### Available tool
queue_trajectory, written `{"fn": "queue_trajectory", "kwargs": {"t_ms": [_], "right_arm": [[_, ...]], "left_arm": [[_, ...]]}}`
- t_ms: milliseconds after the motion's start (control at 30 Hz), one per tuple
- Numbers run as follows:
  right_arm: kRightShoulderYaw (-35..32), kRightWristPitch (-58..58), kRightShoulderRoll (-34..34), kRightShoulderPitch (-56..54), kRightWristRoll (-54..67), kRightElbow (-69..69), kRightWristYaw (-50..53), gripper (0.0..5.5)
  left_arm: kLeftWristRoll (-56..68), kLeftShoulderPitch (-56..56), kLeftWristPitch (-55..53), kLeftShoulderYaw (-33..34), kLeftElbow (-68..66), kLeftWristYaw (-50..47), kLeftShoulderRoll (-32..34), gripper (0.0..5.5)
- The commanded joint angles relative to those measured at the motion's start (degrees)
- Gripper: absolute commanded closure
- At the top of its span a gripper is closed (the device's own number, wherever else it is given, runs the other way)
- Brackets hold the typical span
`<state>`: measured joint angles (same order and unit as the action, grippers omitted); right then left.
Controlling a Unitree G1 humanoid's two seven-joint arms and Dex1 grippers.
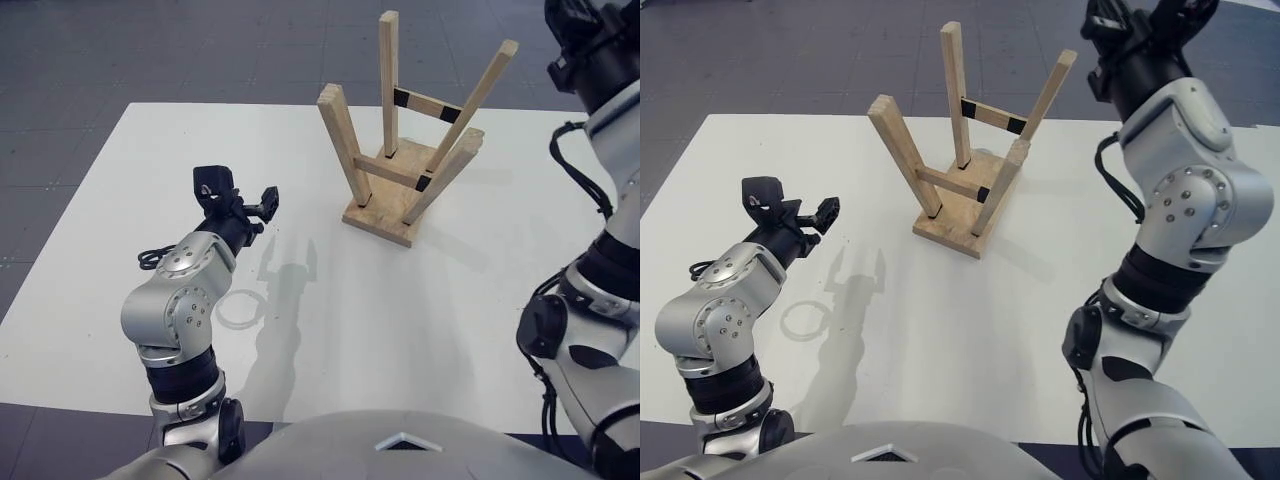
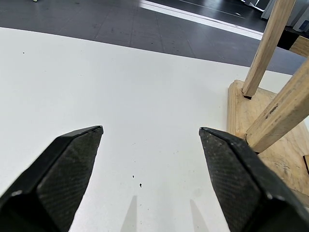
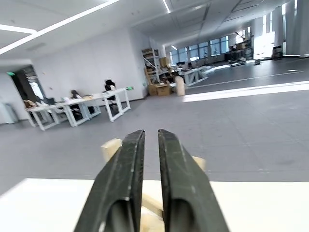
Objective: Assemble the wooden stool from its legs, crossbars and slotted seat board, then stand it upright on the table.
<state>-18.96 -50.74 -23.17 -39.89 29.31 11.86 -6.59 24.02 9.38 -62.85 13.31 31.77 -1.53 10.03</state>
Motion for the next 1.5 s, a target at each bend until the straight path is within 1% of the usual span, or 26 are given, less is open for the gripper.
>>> {"fn": "queue_trajectory", "kwargs": {"t_ms": [33, 67, 100, 133, 167, 200, 233, 367, 567, 667, 767, 867, 1100, 1167, 1233, 1300, 1367, 1400, 1433, 1467, 1500], "right_arm": [[11.61, 8.25, -8.10, 10.01, -8.00, -6.79, -12.38, 4.15], [16.79, 11.40, -10.74, 12.53, -11.65, -8.81, -16.16, 4.06], [21.11, 14.10, -12.72, 15.91, -14.95, -9.71, -18.51, 3.80], [24.32, 16.18, -13.74, 18.36, -17.46, -10.34, -20.26, 3.68], [26.76, 17.26, -13.78, 20.49, -18.88, -9.50, -21.43, 3.46], [27.83, 17.65, -13.13, 21.84, -19.41, -8.17, -21.85, 3.37], [28.40, 17.57, -12.25, 22.52, -19.53, -6.86, -22.18, 3.14], [33.65, 16.35, -6.04, 20.49, -19.91, -1.00, -22.65, 3.14], [41.66, 15.29, 8.04, 6.74, -18.51, 3.30, -25.30, 3.14], [41.75, 16.45, 14.58, 0.92, -17.43, 1.46, -25.50, 3.14], [39.99, 17.14, 15.97, -0.49, -17.15, -0.16, -25.62, 3.14], [37.92, 16.95, 13.56, 1.79, -17.20, 0.08, -26.41, 3.14], [35.86, 16.55, 11.58, 2.45, -16.54, 0.68, -27.37, 3.14], [34.48, 15.46, 9.04, 3.30, -15.49, 1.72, -29.12, 3.14], [31.72, 10.80, 4.10, 5.57, -11.14, 4.09, -33.82, 3.14], [28.51, 5.00, -4.77, 9.23, -5.93, 5.50, -41.77, 3.14], [25.20, 1.95, -14.67, 12.47, -2.39, 3.23, -50.30, 3.14], [24.07, 2.14, -19.31, 13.37, -1.80, 0.00, -54.86, 3.14], [23.72, 3.77, -22.85, 13.58, -2.55, -3.85, -58.08, 2.98], [23.85, 6.23, -24.96, 12.70, -3.79, -8.68, -60.54, 2.90], [24.33, 8.29, -26.02, 11.28, -5.04, -12.98, -62.16, 2.57]], "left_arm": [[-0.47, 0.41, -0.13, -0.22, -0.34, 0.63, 0.69, 1.78], [-0.53, 0.32, -0.28, -0.02, -0.06, 0.61, 0.83, 1.78], [-0.59, 0.79, -0.30, -0.16, -0.41, 0.85, 1.16, 1.78], [-0.64, 1.09, -0.31, -0.19, -0.59, 0.99, 1.40, 1.78], [-0.61, 1.40, -0.36, -0.21, -0.77, 1.12, 1.54, 1.78], [-0.58, 1.66, -0.36, -0.27, -0.97, 1.22, 1.59, 1.78], [-0.54, 1.84, -0.42, -0.31, -1.07, 1.26, 1.56, 1.78], [-0.36, 0.90, -0.56, 0.76, -0.57, 1.22, 1.51, 1.78], [-0.63, 1.23, -0.02, 2.97, -2.12, 2.08, 3.78, 1.78], [-0.90, 2.29, 0.73, 3.79, -3.68, 2.57, 5.12, 1.78], [-1.07, 2.40, 1.01, 4.18, -4.06, 2.85, 5.61, 1.78], [-1.22, 2.15, 1.28, 4.07, -4.06, 2.93, 5.84, 1.78], [-1.23, 2.38, 1.37, 4.11, -4.11, 3.35, 6.63, 1.78], [-1.63, 1.78, 1.83, 3.96, -4.49, 4.77, 8.94, 1.78], [-2.34, 1.03, 2.95, 5.42, -5.62, 7.14, 13.33, 1.78], [-1.62, -0.52, 3.32, 9.77, -6.12, 11.02, 18.72, 1.78], [2.06, -4.68, 2.36, 14.57, -5.37, 19.75, 25.72, 1.78], [5.05, -7.34, 1.47, 17.11, -4.78, 25.76, 29.40, 1.78], [7.74, -9.32, 0.76, 19.12, -4.03, 30.76, 32.46, 1.78], [10.40, -10.51, 0.57, 20.56, -3.48, 35.26, 34.84, 1.78], [12.88, -11.14, 0.44, 21.44, -2.95, 38.79, 36.59, 1.78]]}}
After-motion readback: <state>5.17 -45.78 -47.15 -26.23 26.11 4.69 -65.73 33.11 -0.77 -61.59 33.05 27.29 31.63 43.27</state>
